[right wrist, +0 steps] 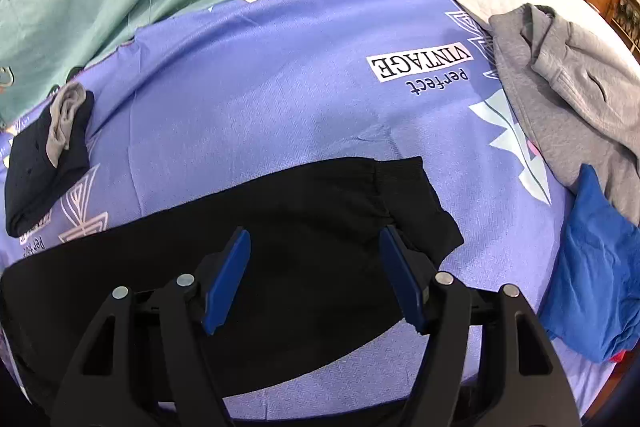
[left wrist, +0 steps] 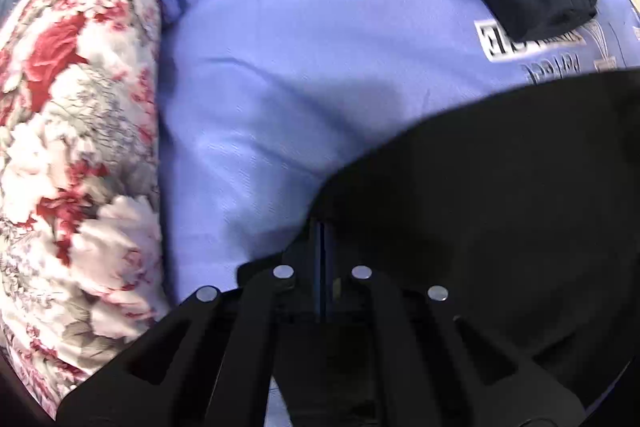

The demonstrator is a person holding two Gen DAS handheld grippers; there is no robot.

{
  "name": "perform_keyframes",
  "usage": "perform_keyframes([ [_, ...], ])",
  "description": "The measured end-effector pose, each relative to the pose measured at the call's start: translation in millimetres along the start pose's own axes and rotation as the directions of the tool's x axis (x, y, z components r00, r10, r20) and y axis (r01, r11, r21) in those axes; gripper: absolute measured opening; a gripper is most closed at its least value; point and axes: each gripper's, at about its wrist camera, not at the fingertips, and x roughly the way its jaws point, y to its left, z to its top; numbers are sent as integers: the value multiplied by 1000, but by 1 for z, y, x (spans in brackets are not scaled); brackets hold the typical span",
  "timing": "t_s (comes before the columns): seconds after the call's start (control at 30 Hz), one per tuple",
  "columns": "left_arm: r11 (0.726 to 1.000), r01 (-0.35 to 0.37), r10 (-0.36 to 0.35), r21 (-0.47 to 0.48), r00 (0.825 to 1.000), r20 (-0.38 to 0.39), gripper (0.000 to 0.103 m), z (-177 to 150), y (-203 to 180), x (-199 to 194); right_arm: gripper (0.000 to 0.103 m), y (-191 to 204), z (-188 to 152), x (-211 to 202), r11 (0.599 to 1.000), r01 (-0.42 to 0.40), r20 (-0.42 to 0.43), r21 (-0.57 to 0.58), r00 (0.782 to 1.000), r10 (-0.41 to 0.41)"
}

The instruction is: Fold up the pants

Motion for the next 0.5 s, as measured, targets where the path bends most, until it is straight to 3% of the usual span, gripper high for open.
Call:
perform_keyframes([
  [0.13,986,89,-85,-139,996,35,1,2,23,-13,68,24,4,18,991,-37,-51,-125,998,30],
  [0.2,983,100,-96,-154,995,30,1,2,26,-13,65,31,5,39,986,-96,-141,-134,987,77],
  [0.23,985,91,-88,-147,996,26,1,4,25,-12,59,30,6,51,988,-125,-184,-93,977,107],
  [0.27,986,86,-83,-145,996,25,1,5,26,-12,35,26,8,60,990,-128,-208,-51,971,114],
  [0.33,984,87,-84,-156,996,28,1,6,29,-12,29,14,17,68,992,-127,-179,28,975,130],
  [0.4,979,100,-97,-180,995,28,1,9,32,-10,26,0,26,71,991,-105,-149,83,982,117],
  [0.5,979,96,-93,-180,995,27,1,3,25,-15,28,-27,35,75,986,56,-124,156,992,-37],
])
